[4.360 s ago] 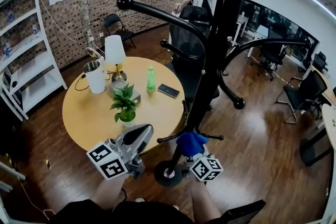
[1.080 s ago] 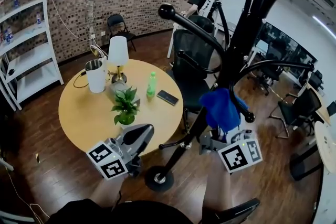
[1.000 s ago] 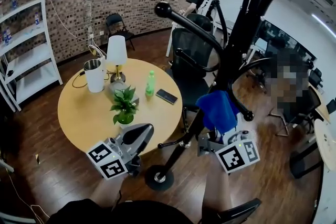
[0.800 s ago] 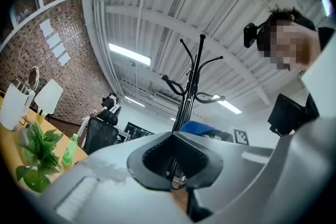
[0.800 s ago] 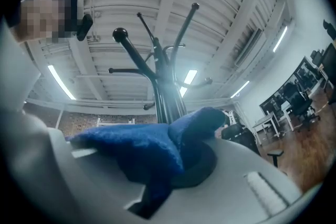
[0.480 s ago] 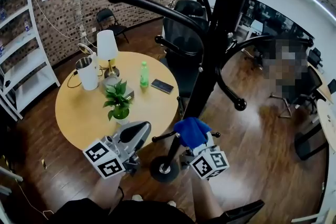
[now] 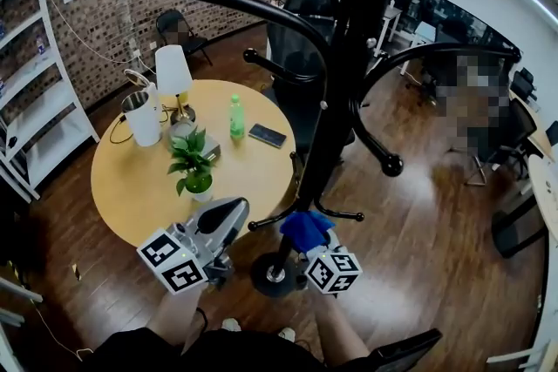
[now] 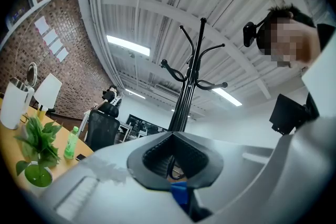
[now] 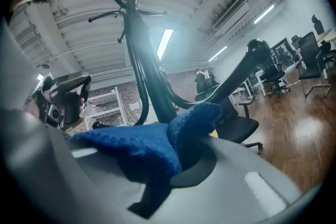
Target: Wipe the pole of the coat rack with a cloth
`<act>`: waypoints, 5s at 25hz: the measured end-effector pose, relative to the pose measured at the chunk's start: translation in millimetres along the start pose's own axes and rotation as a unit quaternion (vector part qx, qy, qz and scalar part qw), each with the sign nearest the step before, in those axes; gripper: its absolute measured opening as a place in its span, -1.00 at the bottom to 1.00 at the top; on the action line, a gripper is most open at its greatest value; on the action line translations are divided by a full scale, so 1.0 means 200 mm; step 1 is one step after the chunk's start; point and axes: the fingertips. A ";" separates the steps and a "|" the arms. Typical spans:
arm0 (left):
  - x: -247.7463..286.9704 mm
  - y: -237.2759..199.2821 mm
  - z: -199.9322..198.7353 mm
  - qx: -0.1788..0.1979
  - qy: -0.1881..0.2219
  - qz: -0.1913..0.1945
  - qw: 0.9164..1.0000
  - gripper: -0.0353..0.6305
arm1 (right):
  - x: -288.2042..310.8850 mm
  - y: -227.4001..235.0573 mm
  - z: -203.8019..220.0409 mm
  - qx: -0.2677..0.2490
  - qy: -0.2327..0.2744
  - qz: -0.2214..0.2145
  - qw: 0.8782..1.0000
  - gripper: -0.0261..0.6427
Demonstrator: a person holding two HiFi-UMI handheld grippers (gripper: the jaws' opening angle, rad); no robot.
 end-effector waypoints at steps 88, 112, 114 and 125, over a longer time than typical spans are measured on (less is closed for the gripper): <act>-0.15 -0.10 0.03 -0.014 0.005 -0.034 0.999 -0.89 | -0.10 -0.82 -0.98 -0.022 0.194 -0.197 0.961 -0.86; -0.11 -0.08 0.07 -0.014 -0.013 -0.021 1.000 -0.89 | -0.03 -0.25 -0.33 0.069 0.099 -0.100 0.988 -0.86; -0.12 -0.09 0.05 -0.012 -0.005 -0.023 1.000 -0.89 | -0.05 -0.39 -0.49 0.055 0.126 -0.122 0.983 -0.86; -0.14 -0.14 -0.04 -0.005 0.030 -0.032 0.999 -0.89 | -0.11 -1.06 -1.26 -0.064 0.216 -0.210 0.951 -0.86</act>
Point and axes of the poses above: the fingertips, and each gripper's own axes: x forward along the fingers, y to its right, z out of its underside, and after that the axes turned 15 degrees about x, right-handed
